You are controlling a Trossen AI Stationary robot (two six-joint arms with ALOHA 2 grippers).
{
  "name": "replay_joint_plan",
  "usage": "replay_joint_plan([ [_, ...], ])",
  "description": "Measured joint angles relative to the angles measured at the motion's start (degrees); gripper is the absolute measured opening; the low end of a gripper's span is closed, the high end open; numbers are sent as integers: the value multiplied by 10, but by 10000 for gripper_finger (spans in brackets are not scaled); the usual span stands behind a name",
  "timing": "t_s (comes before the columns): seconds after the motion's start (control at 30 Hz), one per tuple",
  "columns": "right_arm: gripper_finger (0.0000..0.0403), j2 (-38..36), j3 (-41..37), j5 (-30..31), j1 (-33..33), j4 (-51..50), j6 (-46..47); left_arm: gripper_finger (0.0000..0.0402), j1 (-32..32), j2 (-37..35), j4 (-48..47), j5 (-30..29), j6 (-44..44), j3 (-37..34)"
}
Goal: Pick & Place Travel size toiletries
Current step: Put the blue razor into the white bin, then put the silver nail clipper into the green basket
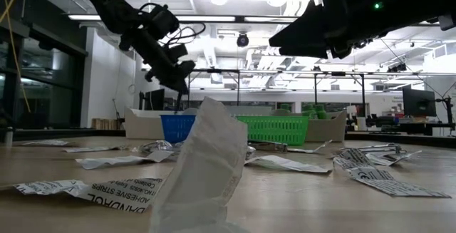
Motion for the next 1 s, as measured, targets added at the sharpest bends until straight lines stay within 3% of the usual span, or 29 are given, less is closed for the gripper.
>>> replay_joint_plan([
  [0.13,298,0,0,0,0,-1,22,37,-1,0,-50,-52,2,0],
  [0.43,298,0,0,0,0,-4,40,45,-1,0,-63,-68,36,0],
  [0.6,298,0,0,0,0,-8,57,55,-1,0,-66,-96,97,0],
  [1.0,298,0,0,2,-3,-22,118,199,-1,-17,-104,-112,112,0],
])
